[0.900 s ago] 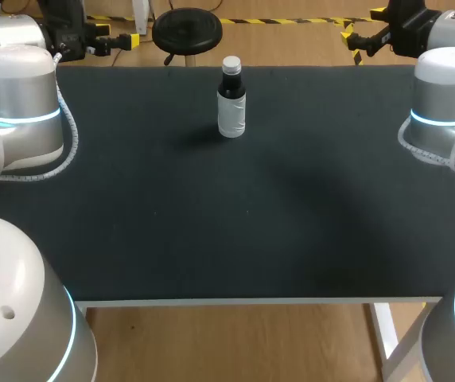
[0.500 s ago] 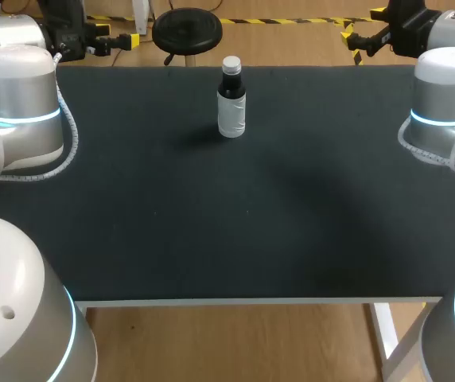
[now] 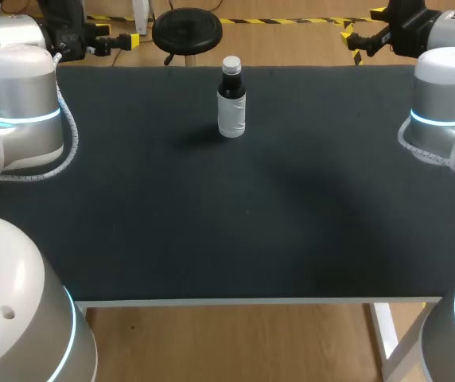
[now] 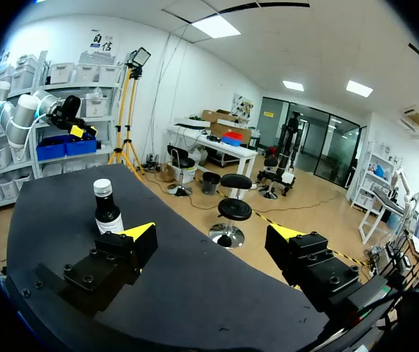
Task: Unscrew the bottle cap
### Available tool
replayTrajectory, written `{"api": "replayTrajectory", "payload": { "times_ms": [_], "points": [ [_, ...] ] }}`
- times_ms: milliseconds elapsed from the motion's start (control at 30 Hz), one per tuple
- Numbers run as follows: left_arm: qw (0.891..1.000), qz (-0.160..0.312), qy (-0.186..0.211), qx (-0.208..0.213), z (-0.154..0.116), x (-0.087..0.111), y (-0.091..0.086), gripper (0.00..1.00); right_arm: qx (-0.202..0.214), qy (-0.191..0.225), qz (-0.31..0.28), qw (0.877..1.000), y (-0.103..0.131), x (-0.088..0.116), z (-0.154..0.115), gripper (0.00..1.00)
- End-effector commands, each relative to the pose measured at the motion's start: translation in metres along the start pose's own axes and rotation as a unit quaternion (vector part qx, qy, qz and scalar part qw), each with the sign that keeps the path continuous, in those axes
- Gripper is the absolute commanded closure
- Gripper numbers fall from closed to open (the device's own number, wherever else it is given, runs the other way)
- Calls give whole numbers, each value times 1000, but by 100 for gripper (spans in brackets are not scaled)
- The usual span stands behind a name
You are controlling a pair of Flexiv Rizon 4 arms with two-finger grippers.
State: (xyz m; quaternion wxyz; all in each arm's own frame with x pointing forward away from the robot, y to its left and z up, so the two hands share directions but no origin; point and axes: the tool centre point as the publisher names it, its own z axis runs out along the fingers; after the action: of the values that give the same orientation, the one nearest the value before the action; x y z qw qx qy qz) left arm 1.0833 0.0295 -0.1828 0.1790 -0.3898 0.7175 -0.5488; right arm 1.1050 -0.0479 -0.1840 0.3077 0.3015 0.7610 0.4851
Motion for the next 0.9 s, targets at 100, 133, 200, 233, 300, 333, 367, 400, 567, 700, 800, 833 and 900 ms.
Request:
{"api": "replayTrajectory", "payload": {
  "times_ms": [100,133,200,233,300,333,367,400,567,700,800,833,900],
  "points": [
    [999,14,36,23,1,7,-3,0,-1,1,0,1000,-1,-1,-1,0],
    [998,21,52,33,2,11,-5,0,-1,1,0,1000,-1,-1,-1,0],
    [995,43,72,51,4,18,-6,0,-1,1,0,1000,-1,-1,-1,0],
    [994,49,82,56,4,19,-7,0,-1,1,0,1000,-1,-1,-1,0],
    [991,64,97,71,6,23,-7,0,-1,1,0,1000,-1,-1,-1,0],
    [989,68,105,75,6,25,-7,0,-1,1,0,1000,-1,-1,-1,0],
    [987,69,118,84,6,27,-7,0,-1,1,0,1000,-1,-1,-1,0],
    [983,77,138,97,5,29,-7,0,-1,1,0,1000,-1,-1,-1,0],
    [963,94,210,139,3,40,0,0,-1,1,0,1000,-1,-1,-1,0],
    [957,90,227,155,6,47,5,0,-1,1,0,1000,-1,-1,-1,0],
    [952,98,245,155,15,55,12,0,-1,1,0,1000,-1,-1,-1,0],
    [951,98,249,154,18,56,14,0,-1,1,0,1000,-1,-1,-1,0],
    [947,104,265,148,27,62,19,0,-1,1,0,1000,-1,-1,-1,0]
  ]
}}
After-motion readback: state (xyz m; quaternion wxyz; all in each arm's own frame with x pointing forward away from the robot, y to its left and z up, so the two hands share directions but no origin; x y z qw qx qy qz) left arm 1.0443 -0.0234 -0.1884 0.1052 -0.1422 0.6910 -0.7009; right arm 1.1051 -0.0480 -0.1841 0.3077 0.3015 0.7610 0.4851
